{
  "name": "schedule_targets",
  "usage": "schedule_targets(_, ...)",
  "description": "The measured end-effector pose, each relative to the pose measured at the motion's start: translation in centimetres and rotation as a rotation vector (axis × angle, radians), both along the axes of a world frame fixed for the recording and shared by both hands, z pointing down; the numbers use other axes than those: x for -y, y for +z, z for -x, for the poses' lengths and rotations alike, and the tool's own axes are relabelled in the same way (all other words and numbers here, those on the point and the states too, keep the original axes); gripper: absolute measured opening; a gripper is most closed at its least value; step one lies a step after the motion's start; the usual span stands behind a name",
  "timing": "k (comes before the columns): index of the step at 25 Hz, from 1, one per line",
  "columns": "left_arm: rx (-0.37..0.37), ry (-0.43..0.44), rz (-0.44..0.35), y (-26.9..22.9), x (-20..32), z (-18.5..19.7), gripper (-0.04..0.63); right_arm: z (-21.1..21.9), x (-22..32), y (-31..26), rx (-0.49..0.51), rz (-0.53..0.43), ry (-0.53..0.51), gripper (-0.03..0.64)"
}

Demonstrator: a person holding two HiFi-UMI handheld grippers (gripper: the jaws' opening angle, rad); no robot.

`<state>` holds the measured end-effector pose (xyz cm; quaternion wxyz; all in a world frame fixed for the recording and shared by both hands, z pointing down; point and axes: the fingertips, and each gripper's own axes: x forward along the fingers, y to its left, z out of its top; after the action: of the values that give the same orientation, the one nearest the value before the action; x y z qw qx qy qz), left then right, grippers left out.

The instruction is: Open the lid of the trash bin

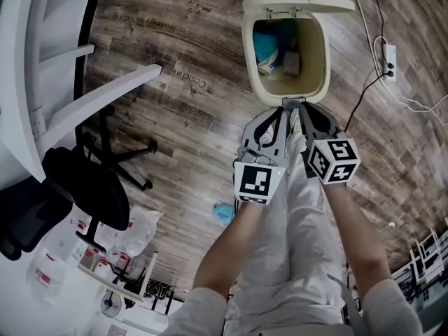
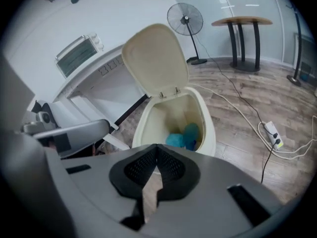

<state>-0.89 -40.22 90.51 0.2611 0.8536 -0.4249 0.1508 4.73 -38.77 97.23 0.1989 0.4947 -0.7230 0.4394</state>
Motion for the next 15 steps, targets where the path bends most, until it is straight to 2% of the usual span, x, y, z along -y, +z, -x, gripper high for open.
schedule_targets(5,-0.018,-0.025,-0.073,-8.2,1.7,1.4,0.0,-4.3,1.5,-11.4,-0.024,-0.159,0.1,0.017)
schedule_targets(9,-0.056,-0.052,-0.181,-18.9,3.3,2.5,0.001,-7.9,2.2,-23.7,-0.064,-0.311,0.152,0.015)
schedule_targets(15,-0.092,-0.051,-0.321,-34.7,2.1,4.7,0.0,-11.9,-0.7,-40.6,-0.111,-0.477,0.219,0.016)
